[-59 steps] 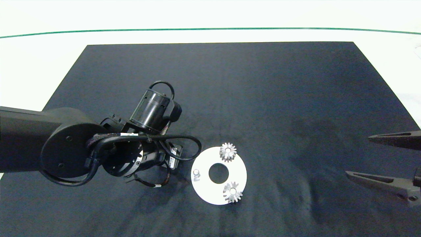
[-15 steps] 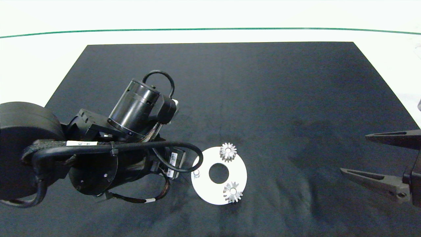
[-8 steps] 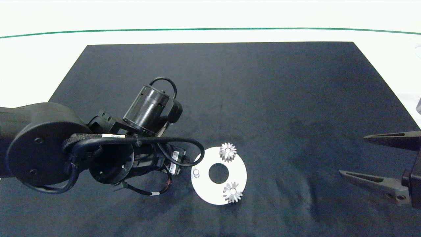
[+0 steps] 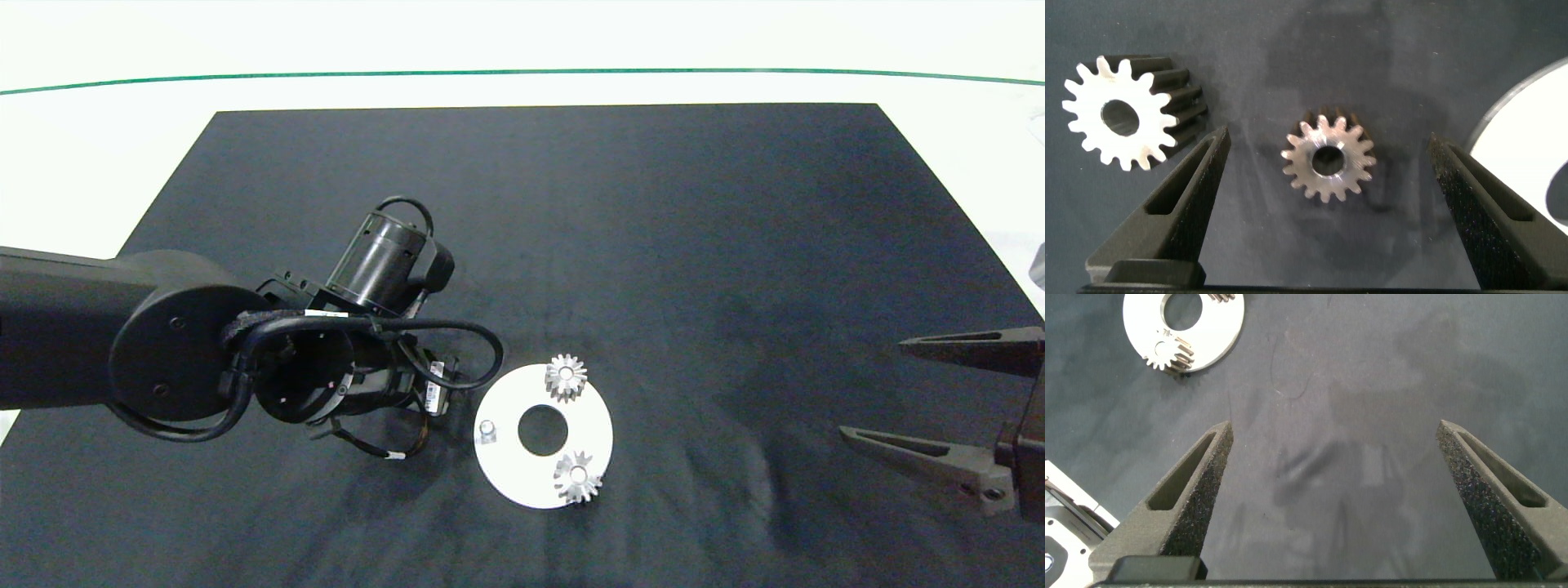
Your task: Remove an incorrectly installed larger gear and replace it with the correct smaller gear
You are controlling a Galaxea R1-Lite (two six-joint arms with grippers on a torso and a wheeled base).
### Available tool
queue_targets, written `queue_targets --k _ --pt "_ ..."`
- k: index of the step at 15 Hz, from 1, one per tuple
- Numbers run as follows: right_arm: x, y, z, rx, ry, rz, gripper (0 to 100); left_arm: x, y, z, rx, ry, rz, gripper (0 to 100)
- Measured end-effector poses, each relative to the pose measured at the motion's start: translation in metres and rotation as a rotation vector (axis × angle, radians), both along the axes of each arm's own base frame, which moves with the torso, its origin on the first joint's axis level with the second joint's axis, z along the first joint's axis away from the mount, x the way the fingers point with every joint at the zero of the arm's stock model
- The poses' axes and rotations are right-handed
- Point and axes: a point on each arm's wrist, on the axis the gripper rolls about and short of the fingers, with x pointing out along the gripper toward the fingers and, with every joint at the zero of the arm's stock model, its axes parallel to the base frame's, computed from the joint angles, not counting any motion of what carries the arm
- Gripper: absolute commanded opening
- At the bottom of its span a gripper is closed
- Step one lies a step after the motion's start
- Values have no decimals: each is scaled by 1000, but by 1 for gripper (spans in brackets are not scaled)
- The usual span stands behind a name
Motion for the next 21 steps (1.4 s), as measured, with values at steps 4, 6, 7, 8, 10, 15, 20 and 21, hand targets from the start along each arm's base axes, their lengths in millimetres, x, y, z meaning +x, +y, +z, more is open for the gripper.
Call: queue_targets --k 4,6,7,8,10,15,20,21 --pt "0 1 0 0 1 4 100 1 1 -3 15 20 3 100" --pt "0 1 0 -1 1 4 100 2 1 -3 16 21 3 96" --pt "0 1 0 0 2 5 100 2 1 -3 15 20 4 95" --pt "0 1 0 0 1 5 100 2 1 -3 15 20 4 92" --pt "0 1 -1 -1 3 5 100 2 1 -3 16 20 4 89" --pt "0 1 -1 -2 4 5 100 2 1 -3 18 21 3 78" --pt "0 1 -1 -1 4 6 100 2 2 -5 23 23 2 68" --pt "0 1 -1 -2 4 6 100 2 2 -5 23 24 2 66"
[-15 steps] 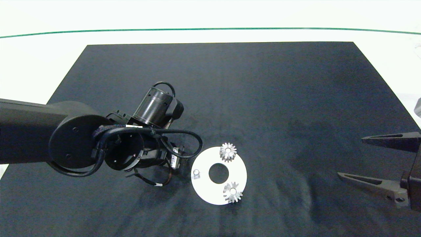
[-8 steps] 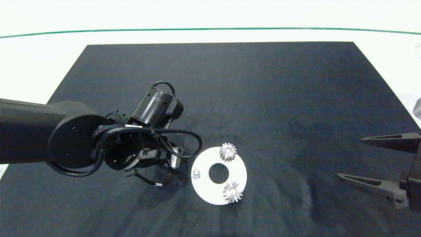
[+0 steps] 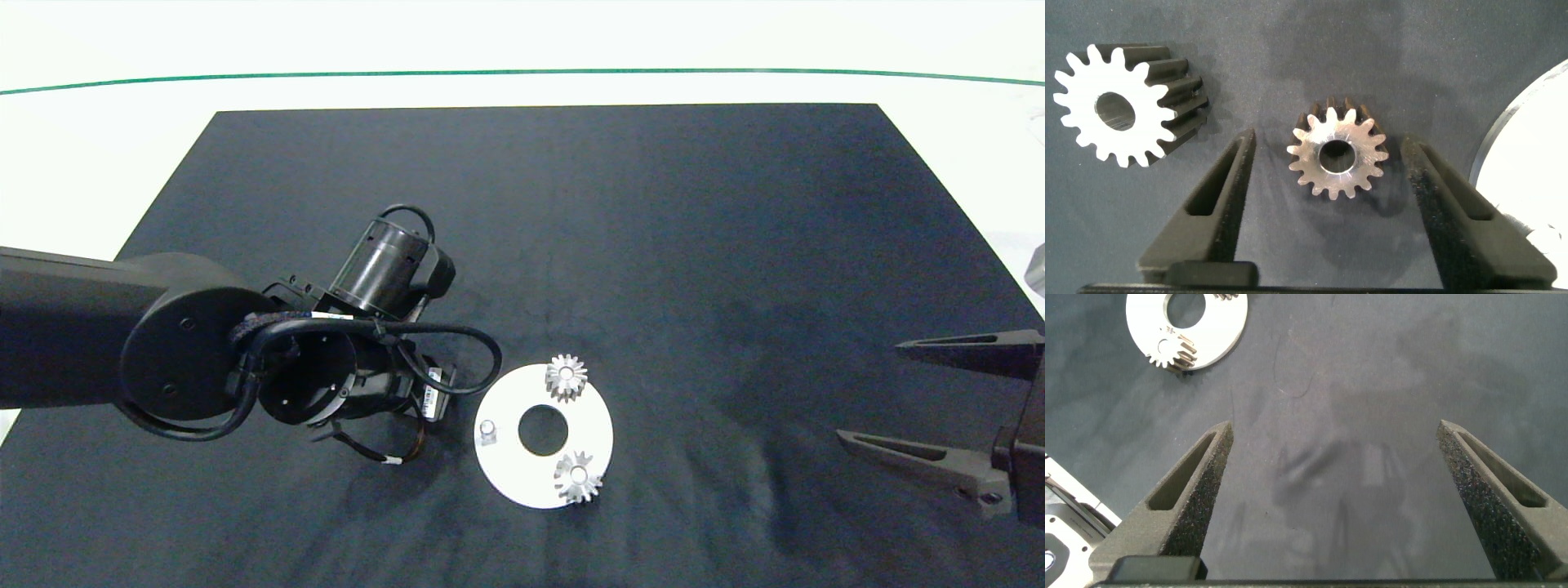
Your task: Remove an incorrectly installed larger gear and replace it with the correct smaller gear
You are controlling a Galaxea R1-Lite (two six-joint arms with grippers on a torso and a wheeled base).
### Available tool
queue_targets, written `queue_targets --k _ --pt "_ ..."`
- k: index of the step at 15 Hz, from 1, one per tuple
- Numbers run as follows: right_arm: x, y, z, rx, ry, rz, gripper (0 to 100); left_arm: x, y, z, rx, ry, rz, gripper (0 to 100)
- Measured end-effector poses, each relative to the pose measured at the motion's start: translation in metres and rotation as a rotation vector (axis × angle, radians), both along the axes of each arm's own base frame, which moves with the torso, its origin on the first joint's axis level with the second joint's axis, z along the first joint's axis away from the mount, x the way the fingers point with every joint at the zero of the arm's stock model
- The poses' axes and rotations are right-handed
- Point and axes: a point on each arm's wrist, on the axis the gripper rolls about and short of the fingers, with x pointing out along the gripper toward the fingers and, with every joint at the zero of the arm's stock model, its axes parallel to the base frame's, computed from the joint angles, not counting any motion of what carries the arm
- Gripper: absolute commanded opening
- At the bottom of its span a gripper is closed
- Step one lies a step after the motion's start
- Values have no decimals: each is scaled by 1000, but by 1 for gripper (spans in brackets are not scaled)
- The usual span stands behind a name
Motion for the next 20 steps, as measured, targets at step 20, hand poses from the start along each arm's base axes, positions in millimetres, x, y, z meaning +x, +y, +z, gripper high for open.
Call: queue_targets --k 20 --pt "-1 1 -1 -1 2 11 100 -9 6 13 -22 -35 -5 46"
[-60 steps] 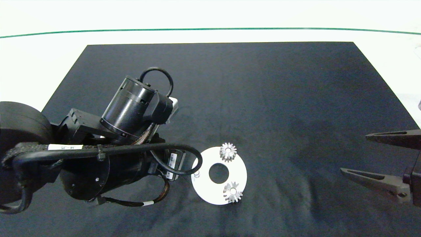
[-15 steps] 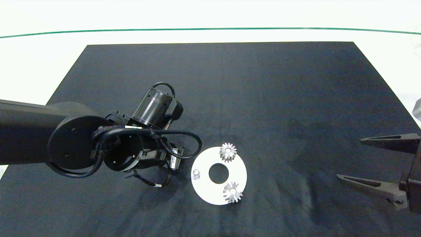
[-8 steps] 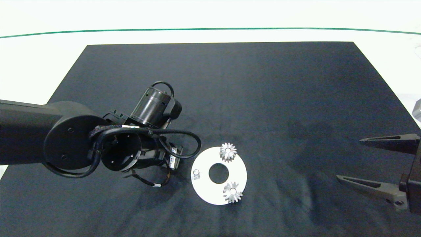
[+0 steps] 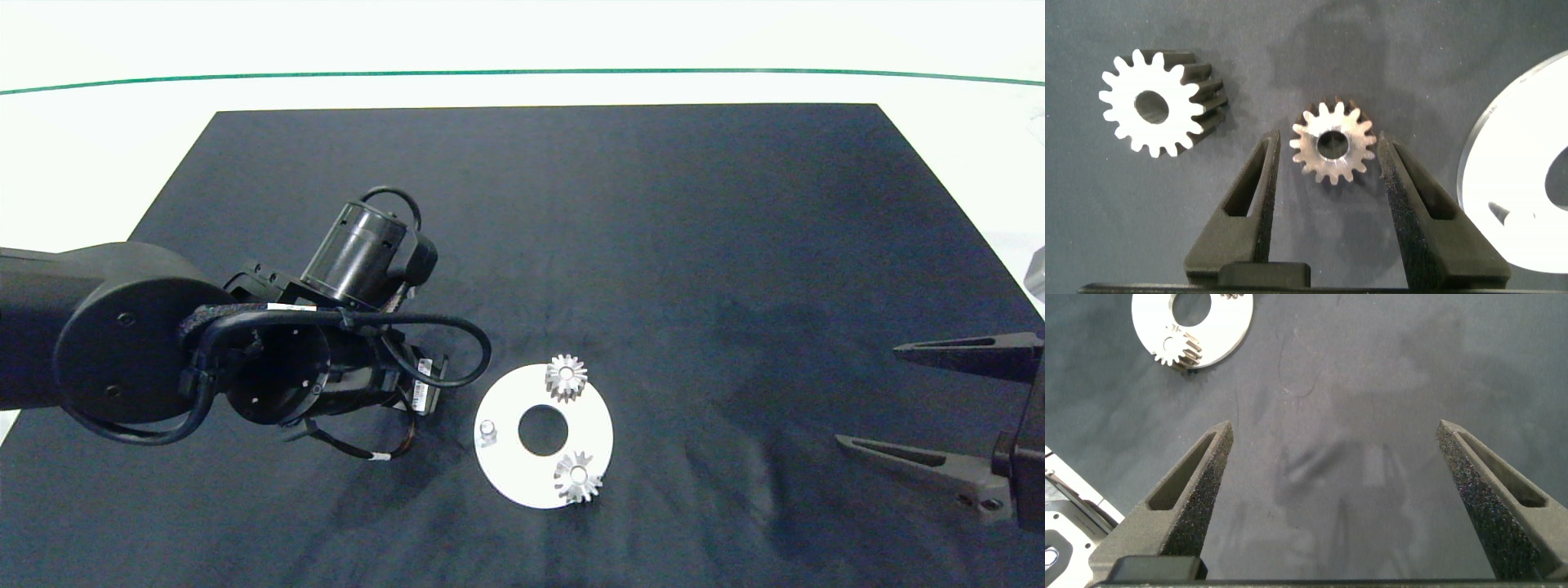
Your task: Remove an incorrectly installed larger gear and replace it with the correct smaller gear
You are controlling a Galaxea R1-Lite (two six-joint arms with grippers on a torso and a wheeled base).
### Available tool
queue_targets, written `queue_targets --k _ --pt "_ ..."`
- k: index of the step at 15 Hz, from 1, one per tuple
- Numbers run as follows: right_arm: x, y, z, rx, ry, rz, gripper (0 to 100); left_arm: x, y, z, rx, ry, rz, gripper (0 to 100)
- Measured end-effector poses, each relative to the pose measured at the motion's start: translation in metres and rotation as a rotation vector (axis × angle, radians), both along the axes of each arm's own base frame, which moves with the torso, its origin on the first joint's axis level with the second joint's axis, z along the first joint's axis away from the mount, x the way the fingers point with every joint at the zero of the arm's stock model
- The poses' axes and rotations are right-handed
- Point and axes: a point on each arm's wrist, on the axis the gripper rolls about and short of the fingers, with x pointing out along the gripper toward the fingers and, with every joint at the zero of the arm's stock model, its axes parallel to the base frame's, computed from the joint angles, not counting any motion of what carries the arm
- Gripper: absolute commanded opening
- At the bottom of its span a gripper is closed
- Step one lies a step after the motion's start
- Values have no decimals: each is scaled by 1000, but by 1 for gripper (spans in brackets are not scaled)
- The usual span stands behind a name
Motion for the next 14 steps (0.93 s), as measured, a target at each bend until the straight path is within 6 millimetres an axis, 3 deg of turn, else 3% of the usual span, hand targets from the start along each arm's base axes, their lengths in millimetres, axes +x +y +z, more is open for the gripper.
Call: queue_targets --k 8,9,14 --pt "0 0 0 0 0 1 100 -4 1 5 -10 -12 -6 46" --pt "0 0 0 0 0 3 100 -7 1 6 -13 -16 -12 100" --pt "0 0 -1 -1 2 3 100 -18 3 11 0 0 -28 100"
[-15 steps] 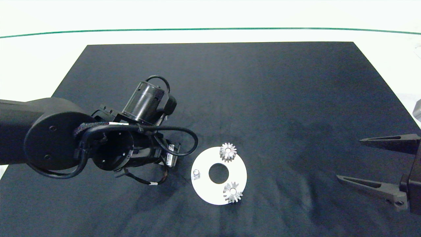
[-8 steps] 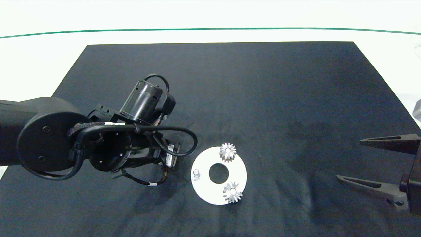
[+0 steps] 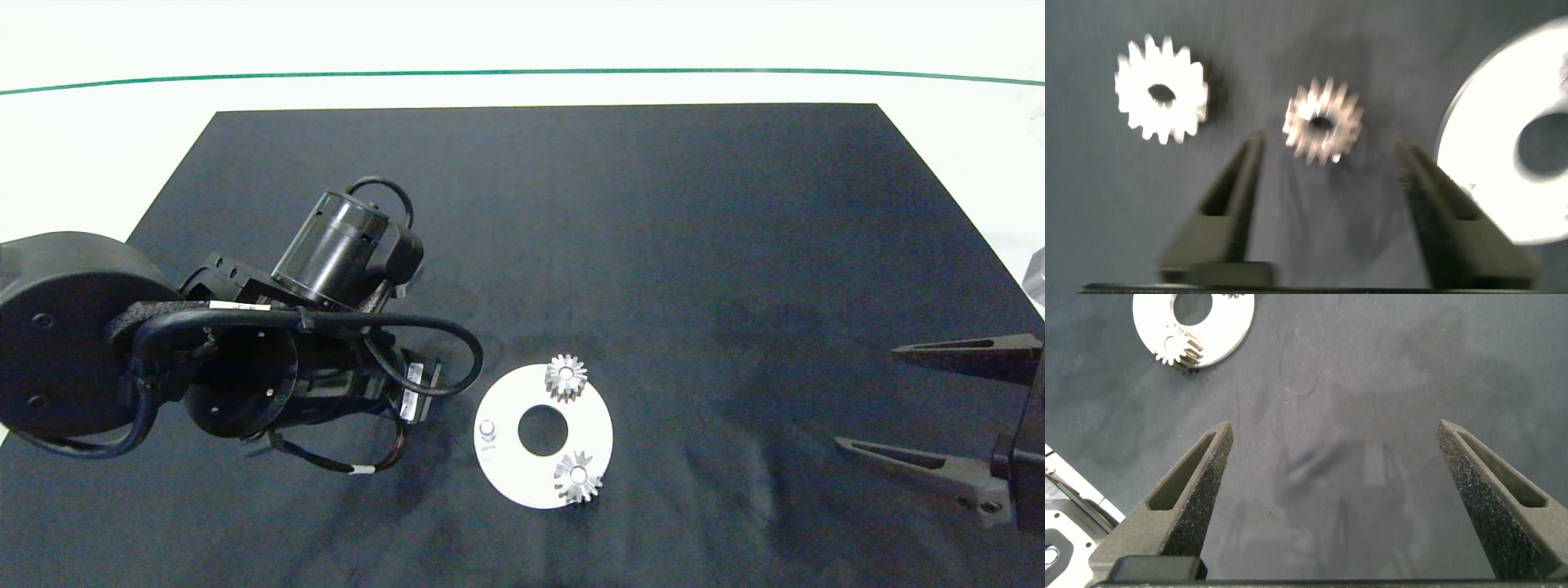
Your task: Remove an incorrectly installed larger gear and replace it with the correct smaller gear
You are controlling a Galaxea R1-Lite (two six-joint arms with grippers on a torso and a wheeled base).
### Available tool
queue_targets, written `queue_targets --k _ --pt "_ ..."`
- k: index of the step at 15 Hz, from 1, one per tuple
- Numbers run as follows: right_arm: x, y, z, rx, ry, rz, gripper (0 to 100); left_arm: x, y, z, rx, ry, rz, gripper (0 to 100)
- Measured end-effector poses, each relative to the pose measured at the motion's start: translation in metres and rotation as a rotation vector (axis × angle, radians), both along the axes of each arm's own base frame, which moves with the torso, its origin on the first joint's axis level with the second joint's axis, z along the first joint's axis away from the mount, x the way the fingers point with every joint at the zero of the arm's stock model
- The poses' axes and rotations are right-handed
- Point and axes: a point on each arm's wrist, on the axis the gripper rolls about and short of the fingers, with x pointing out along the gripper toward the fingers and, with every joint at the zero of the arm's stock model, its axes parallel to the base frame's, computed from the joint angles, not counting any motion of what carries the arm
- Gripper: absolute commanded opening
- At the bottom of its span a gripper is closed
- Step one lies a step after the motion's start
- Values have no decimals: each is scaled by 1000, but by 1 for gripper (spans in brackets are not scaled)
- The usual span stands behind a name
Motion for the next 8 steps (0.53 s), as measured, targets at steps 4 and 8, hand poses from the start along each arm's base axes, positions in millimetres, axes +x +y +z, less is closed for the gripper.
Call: queue_targets --k 4,8 --pt "-1 2 -1 -4 1 6 100 -2 5 8 22 39 16 100" --pt "-2 5 -3 -18 -1 8 100 -1 -1 7 -1 41 24 100"
